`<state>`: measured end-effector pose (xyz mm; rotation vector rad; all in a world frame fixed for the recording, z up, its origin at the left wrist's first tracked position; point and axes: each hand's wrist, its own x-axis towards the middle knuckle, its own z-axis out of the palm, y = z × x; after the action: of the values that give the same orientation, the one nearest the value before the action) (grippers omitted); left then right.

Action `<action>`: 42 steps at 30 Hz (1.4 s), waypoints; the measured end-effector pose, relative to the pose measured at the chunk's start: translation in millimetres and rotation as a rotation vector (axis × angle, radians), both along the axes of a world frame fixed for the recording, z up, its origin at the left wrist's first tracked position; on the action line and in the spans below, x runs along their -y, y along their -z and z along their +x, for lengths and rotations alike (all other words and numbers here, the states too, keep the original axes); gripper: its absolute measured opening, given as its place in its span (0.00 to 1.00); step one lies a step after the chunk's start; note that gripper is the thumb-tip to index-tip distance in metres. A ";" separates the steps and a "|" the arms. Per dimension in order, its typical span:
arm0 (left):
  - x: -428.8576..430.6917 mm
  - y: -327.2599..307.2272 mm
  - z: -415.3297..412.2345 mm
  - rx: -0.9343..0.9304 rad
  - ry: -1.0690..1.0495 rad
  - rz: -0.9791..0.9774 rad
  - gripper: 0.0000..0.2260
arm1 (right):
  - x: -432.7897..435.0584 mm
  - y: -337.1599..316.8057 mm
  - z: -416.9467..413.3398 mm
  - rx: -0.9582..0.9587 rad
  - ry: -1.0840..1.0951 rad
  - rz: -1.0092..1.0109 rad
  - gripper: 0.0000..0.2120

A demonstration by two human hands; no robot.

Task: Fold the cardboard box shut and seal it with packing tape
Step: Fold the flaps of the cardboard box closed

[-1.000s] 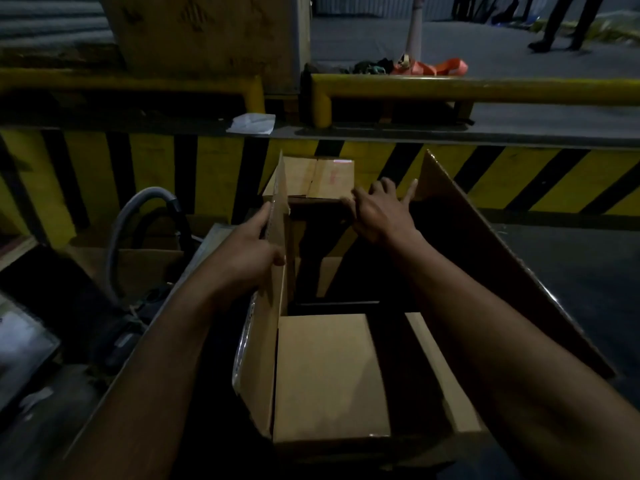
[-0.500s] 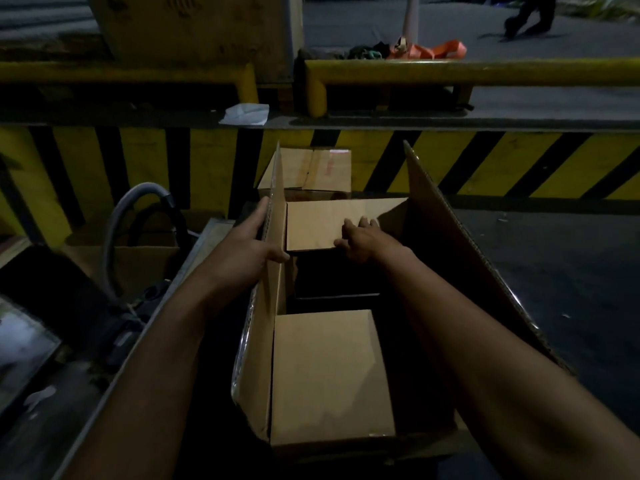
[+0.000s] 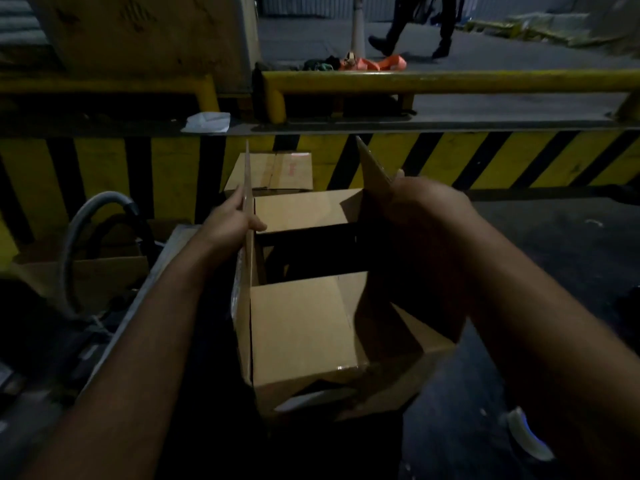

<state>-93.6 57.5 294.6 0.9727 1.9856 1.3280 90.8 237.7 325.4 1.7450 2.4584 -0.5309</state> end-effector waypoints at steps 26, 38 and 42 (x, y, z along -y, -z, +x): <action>-43.9 97.0 -0.9 -0.694 0.313 -0.336 0.15 | 126.7 123.9 11.1 -0.305 -0.187 -0.049 0.30; -131.2 106.7 -84.9 -0.824 0.312 -0.477 0.31 | 188.9 166.4 31.0 -0.307 0.266 0.145 0.50; -157.7 103.8 -102.8 -0.748 0.290 -0.482 0.42 | 198.1 172.2 38.9 -0.634 0.500 0.034 0.59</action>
<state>-196.4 215.2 190.8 1.5670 2.3895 0.2902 129.7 39.6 153.2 2.5346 2.3375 -1.2614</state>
